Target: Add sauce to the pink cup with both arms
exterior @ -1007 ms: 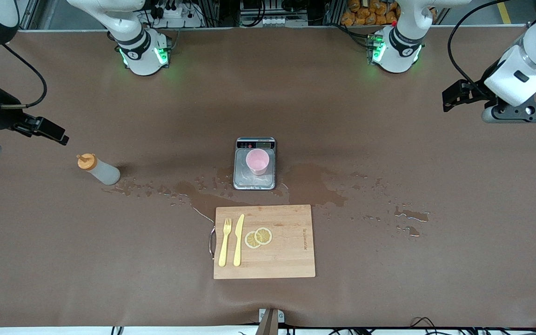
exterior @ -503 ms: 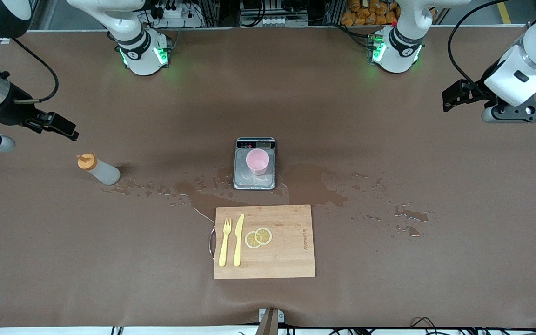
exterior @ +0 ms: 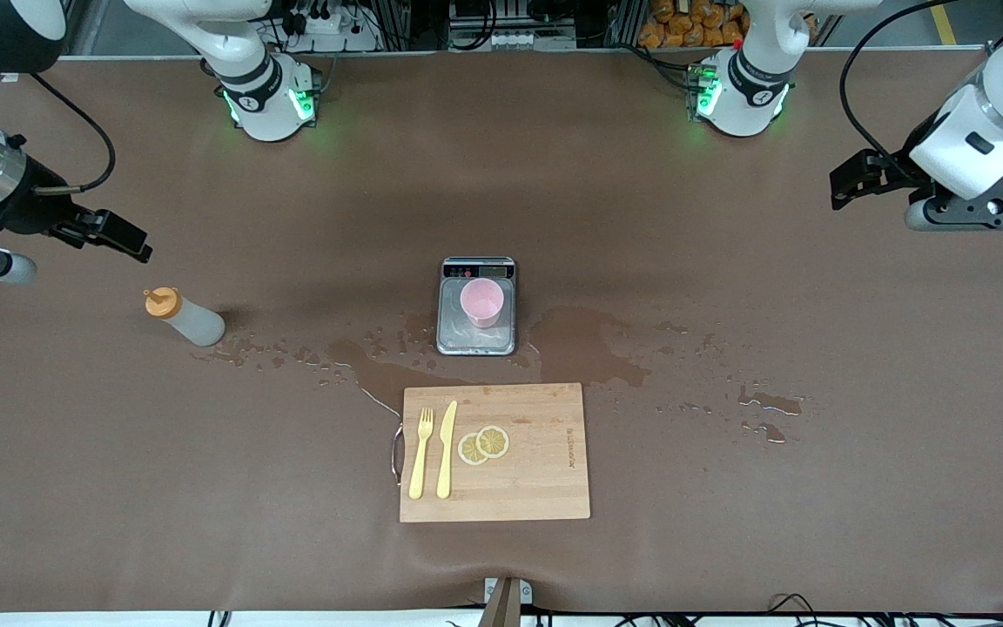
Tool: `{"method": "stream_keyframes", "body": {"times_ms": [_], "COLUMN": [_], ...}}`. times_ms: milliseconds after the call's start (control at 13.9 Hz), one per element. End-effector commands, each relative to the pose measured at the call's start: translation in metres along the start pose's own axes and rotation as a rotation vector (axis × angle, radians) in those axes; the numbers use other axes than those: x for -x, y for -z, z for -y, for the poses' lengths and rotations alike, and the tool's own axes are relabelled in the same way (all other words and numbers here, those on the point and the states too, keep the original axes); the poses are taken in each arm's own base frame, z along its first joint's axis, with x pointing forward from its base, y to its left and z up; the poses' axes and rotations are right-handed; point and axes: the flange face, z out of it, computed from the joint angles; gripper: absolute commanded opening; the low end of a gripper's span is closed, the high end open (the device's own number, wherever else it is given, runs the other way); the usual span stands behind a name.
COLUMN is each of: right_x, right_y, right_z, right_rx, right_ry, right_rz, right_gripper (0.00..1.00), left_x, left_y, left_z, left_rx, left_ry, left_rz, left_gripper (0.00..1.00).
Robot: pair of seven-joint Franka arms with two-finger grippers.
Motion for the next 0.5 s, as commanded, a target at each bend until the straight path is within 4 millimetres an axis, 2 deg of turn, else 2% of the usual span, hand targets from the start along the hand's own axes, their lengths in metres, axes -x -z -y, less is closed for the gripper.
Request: {"method": "stream_keyframes", "body": {"times_ms": [0, 432], "right_x": [0.0094, 0.0075], "right_y": [0.0019, -0.0001], "right_z": [0.0016, -0.0008], "right_rx": [-0.01, -0.008], "right_ry": [-0.012, -0.017], "right_rz": [-0.008, -0.007], "right_gripper": [1.0, 1.0], "left_x": [0.0008, 0.0022], "left_y": [0.0057, 0.0056], "left_z": [0.0079, 0.0019], "left_rx": [-0.021, -0.019], "left_ry": [0.004, 0.007], "left_rz": [-0.004, -0.003], "left_gripper": [1.0, 1.0]}}
